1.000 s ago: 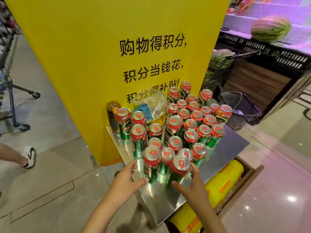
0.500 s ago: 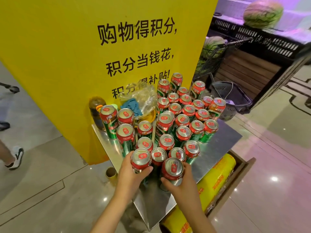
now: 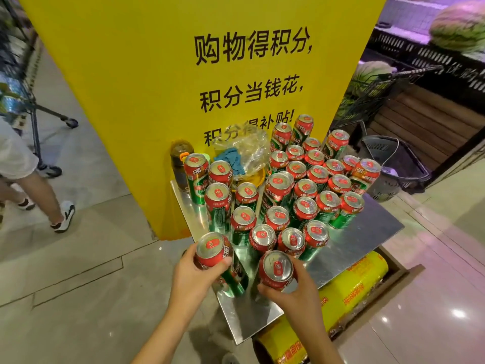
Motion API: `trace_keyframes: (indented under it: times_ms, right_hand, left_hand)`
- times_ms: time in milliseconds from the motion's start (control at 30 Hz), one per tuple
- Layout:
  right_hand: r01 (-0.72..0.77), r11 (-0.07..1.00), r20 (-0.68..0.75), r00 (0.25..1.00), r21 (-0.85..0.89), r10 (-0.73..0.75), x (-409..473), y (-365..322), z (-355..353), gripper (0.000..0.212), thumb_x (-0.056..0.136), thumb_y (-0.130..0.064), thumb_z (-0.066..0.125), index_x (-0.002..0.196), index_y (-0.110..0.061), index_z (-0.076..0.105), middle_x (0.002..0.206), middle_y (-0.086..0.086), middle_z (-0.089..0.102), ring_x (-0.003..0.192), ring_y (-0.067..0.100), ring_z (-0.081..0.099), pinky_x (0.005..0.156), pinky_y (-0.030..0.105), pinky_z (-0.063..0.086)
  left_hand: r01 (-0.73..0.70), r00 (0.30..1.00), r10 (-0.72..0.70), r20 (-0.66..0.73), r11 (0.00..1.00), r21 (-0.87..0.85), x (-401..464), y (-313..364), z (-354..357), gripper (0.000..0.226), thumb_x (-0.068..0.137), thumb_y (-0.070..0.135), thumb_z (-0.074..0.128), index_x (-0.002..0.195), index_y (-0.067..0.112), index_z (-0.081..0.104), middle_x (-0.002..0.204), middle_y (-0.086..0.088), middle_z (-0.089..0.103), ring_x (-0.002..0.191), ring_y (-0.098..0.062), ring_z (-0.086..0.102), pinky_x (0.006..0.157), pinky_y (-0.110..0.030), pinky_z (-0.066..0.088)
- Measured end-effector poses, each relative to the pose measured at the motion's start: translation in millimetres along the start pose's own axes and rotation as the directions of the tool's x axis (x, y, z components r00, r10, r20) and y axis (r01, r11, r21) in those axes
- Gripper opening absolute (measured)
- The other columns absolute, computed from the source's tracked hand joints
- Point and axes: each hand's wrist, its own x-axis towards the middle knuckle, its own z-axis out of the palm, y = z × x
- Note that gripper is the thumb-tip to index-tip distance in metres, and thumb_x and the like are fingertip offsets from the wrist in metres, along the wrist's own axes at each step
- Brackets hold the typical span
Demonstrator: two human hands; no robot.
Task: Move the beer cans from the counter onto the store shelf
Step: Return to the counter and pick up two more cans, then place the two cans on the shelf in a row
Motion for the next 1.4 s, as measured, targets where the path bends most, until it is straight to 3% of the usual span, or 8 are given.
trace_keyframes:
  times_ms: [133, 333, 600, 767, 900, 1033, 1200, 1400]
  right_hand:
    - [-0.028, 0.995, 0.157, 0.987, 0.099, 0.012, -3, -8, 2, 0.068, 0.045, -0.029, 0.091, 0.105, -0.035, 0.061, 0.099, -0.017, 0.068, 0.094, -0.005, 0.061, 0.078, 0.013, 0.05]
    - [-0.059, 0.97, 0.394, 0.918, 0.234, -0.039, 1, -45, 35, 0.076, 0.032, -0.043, 0.081, 0.105, -0.032, 0.062, 0.095, -0.01, 0.072, 0.088, 0.004, 0.067, 0.074, 0.02, 0.051]
    - [-0.063, 0.963, 0.722, 0.675, 0.261, -0.152, -41, -83, 132, 0.077, 0.035, -0.036, 0.085, 0.106, -0.017, 0.062, 0.093, 0.005, 0.073, 0.086, 0.019, 0.069, 0.071, 0.027, 0.055]
    - [-0.119, 0.967, 0.847, 0.514, 0.226, -0.135, -121, -100, 191, 0.06, 0.047, -0.016, 0.085, 0.101, -0.024, 0.062, 0.092, 0.0, 0.072, 0.091, 0.018, 0.067, 0.072, 0.025, 0.051]
    - [-0.122, 0.979, 0.929, 0.352, 0.163, -0.111, -209, -104, 237, 0.066, 0.043, -0.035, 0.088, 0.104, -0.026, 0.065, 0.097, 0.002, 0.073, 0.095, 0.022, 0.067, 0.084, 0.039, 0.05]
    - [-0.066, 0.99, 0.981, 0.152, 0.128, -0.117, -308, -106, 284, 0.076, 0.03, -0.043, 0.083, 0.101, -0.023, 0.067, 0.093, 0.004, 0.073, 0.088, 0.021, 0.068, 0.073, 0.032, 0.051]
    - [-0.008, 0.991, 0.986, -0.108, 0.131, -0.131, -425, -101, 323, 0.062, 0.041, -0.041, 0.078, 0.099, -0.024, 0.066, 0.09, 0.001, 0.073, 0.081, 0.012, 0.069, 0.063, 0.02, 0.05]
    - [0.076, 0.993, 0.944, -0.324, 0.091, -0.062, -530, -94, 354, 0.07, 0.039, -0.043, 0.078, 0.104, -0.02, 0.065, 0.093, 0.004, 0.073, 0.087, 0.02, 0.068, 0.067, 0.028, 0.048]
  left_hand:
    - [-0.004, 0.994, -0.018, -0.11, 0.98, -0.198, -24, 10, -22, 0.033, 0.07, 0.019, 0.076, 0.098, 0.028, 0.061, 0.094, 0.004, 0.069, 0.09, -0.008, 0.064, 0.075, -0.021, 0.048]
    - [-0.028, 0.923, -0.154, -0.352, 0.886, -0.462, -65, 7, -70, 0.066, 0.047, 0.048, 0.072, 0.105, 0.017, 0.064, 0.095, -0.002, 0.072, 0.091, -0.02, 0.067, 0.076, -0.03, 0.049]
    - [-0.037, 0.726, -0.257, -0.638, 0.911, -0.41, -175, -10, -149, 0.076, 0.043, 0.05, 0.078, 0.11, 0.02, 0.061, 0.103, -0.004, 0.069, 0.095, -0.019, 0.065, 0.076, -0.029, 0.049]
    - [-0.125, 0.508, -0.317, -0.801, 0.893, -0.432, -267, -23, -195, 0.04, 0.06, 0.035, 0.064, 0.099, 0.027, 0.059, 0.098, 0.0, 0.066, 0.091, -0.015, 0.062, 0.068, -0.026, 0.044]
    - [-0.157, 0.3, -0.37, -0.879, 0.89, -0.428, -361, -48, -235, 0.047, 0.057, 0.039, 0.079, 0.098, 0.024, 0.063, 0.095, 0.001, 0.069, 0.089, -0.017, 0.065, 0.069, -0.028, 0.047]
    - [-0.157, 0.078, -0.361, -0.929, 0.916, -0.369, -457, -74, -267, 0.037, 0.067, 0.025, 0.077, 0.1, 0.018, 0.064, 0.09, 0.003, 0.07, 0.082, -0.011, 0.065, 0.065, -0.024, 0.045]
    - [-0.195, -0.18, -0.382, -0.906, 0.917, -0.347, -564, -102, -282, 0.024, 0.071, 0.027, 0.074, 0.092, 0.029, 0.064, 0.083, 0.009, 0.072, 0.076, -0.002, 0.066, 0.064, -0.02, 0.044]
    - [-0.257, -0.439, -0.419, -0.795, 0.906, -0.335, -649, -120, -284, 0.024, 0.071, 0.026, 0.07, 0.095, 0.028, 0.064, 0.084, 0.01, 0.071, 0.074, 0.001, 0.066, 0.062, -0.016, 0.043]
